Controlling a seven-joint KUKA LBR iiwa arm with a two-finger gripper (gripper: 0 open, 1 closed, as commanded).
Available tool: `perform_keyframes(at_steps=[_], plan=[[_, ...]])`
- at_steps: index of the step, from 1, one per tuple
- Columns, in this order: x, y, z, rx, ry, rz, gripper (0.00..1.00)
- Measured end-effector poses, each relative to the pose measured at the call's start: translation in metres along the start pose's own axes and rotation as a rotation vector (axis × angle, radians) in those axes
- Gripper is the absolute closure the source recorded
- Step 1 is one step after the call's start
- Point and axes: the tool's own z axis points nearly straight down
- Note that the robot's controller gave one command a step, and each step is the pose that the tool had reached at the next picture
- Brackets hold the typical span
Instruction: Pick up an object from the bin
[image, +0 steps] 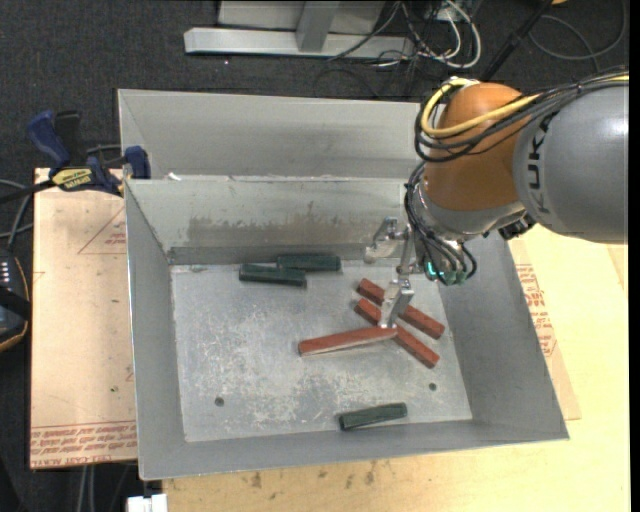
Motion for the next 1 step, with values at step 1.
perform_keyframes(at_steps=[1], plan=[[-0.0018,0.0,-0.0048,0.0,-0.008,0.0,0.0]])
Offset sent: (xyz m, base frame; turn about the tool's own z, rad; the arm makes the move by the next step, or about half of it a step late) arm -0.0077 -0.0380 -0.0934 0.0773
